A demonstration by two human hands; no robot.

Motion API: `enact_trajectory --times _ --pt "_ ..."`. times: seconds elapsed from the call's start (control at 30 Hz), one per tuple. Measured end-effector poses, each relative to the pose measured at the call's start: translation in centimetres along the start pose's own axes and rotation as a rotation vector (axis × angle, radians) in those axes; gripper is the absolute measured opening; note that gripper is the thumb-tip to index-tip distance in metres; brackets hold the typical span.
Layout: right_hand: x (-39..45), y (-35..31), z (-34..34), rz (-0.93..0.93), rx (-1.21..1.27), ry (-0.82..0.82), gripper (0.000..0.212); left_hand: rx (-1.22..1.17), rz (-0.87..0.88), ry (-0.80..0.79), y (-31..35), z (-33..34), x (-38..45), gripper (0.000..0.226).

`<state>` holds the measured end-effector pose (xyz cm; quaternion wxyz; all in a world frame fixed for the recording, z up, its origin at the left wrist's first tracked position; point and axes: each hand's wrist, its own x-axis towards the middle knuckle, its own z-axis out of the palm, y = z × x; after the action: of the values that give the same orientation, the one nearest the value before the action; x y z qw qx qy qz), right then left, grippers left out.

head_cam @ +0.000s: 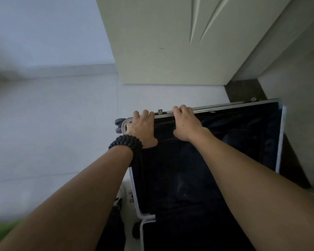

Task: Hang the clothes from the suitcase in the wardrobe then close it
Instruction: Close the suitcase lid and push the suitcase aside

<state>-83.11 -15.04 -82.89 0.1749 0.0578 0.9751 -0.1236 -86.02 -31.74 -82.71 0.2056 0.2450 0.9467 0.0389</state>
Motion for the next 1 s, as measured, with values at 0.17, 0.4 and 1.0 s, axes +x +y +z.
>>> enact_trajectory --times 0.17,0.4,1.0 --pt "-13.1 -1.0 -5.0 -0.084 -0.027 0.086 0.062 -0.001 -0.026 0.105 5.7 -3.7 -12.8 0.082" --pt "-34.2 -0.4 -5.3 -0.157 0.092 -0.056 0.087 -0.069 -0.027 0.208 13.2 -2.8 -31.8 0.072" --pt "-63.8 2.4 24.2 -0.207 0.079 0.12 0.116 -0.162 0.0 0.39 22.0 27.7 -58.4 0.097"
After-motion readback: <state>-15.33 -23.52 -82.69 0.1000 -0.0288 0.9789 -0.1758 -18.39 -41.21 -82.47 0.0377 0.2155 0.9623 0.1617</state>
